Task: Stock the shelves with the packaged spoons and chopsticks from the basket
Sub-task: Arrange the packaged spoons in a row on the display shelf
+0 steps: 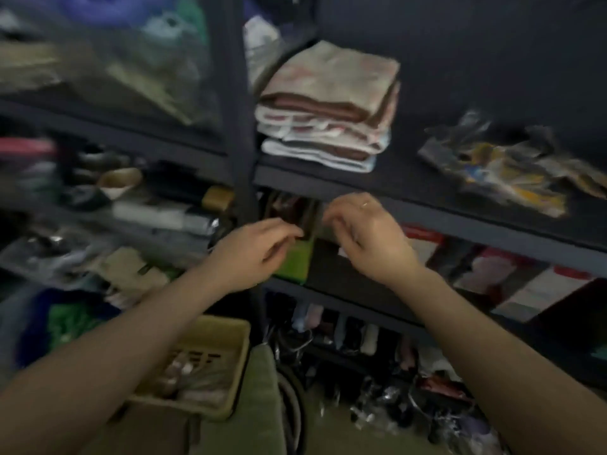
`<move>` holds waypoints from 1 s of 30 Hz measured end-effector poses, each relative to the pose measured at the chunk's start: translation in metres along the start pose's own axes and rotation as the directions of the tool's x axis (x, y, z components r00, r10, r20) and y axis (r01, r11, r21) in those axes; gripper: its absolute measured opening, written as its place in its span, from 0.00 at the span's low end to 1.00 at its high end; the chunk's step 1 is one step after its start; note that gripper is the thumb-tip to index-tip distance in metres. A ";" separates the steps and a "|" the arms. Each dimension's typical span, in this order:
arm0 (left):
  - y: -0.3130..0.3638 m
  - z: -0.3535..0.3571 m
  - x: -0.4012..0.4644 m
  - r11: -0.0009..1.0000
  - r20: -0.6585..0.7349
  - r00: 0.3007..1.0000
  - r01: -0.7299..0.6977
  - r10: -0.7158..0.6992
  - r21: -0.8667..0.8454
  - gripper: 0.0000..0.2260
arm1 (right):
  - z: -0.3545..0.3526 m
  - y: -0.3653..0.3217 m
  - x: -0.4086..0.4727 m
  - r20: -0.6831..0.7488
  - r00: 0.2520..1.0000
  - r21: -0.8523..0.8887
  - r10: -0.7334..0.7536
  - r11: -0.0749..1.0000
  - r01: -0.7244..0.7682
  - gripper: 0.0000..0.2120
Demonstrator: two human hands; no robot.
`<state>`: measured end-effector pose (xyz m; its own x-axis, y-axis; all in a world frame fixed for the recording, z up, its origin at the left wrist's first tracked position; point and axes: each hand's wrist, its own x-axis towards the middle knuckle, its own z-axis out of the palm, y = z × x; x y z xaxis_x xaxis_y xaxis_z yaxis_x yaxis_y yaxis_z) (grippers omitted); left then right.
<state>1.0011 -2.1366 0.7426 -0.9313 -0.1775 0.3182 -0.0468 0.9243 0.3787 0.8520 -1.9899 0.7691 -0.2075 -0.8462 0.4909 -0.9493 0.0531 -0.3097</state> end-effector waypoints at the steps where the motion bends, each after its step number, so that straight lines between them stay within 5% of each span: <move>1: -0.020 0.000 -0.023 0.997 0.012 0.997 0.081 -0.081 -0.002 0.14 | 0.026 -0.016 0.005 0.073 0.997 0.033 -0.029 0.999 0.027 0.14; 6: -0.110 0.008 -0.134 0.896 0.116 0.889 0.443 -0.443 0.029 0.12 | 0.182 -0.068 0.012 0.496 0.867 0.145 0.047 0.980 -0.135 0.09; 10: -0.169 0.021 -0.189 0.845 0.216 0.820 0.531 -0.530 0.061 0.13 | 0.313 -0.084 -0.009 0.825 0.544 0.002 0.152 0.963 -0.271 0.12; 13: -0.211 0.047 -0.215 0.808 0.356 0.741 0.584 -0.569 0.075 0.13 | 0.393 -0.086 -0.040 0.904 0.348 -0.131 0.247 0.936 -0.326 0.15; 16: -0.245 0.079 -0.240 0.770 0.425 0.679 0.634 -0.599 0.073 0.13 | 0.455 -0.074 -0.070 0.945 0.181 -0.233 0.272 0.949 -0.211 0.19; 19: -0.272 0.105 -0.254 0.737 0.452 0.638 0.673 -0.623 0.065 0.14 | 0.499 -0.058 -0.091 0.927 0.242 -0.282 0.287 0.958 -0.058 0.26; 24: -0.293 0.141 -0.258 0.713 0.482 0.632 0.701 -0.606 -0.022 0.12 | 0.514 -0.055 -0.109 0.862 0.393 -0.326 0.320 0.944 -0.053 0.22; 30: -0.297 0.165 -0.250 0.694 0.584 0.552 0.720 -0.595 0.026 0.14 | 0.514 -0.054 -0.102 0.888 0.310 -0.366 0.339 0.930 0.033 0.20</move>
<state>1.1882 -2.3113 0.4072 -0.6974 -0.4503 -0.5575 -0.7122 0.5221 0.4692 1.0453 -2.1789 0.3171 -0.1765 -0.7155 -0.6760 -0.9760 0.2160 0.0262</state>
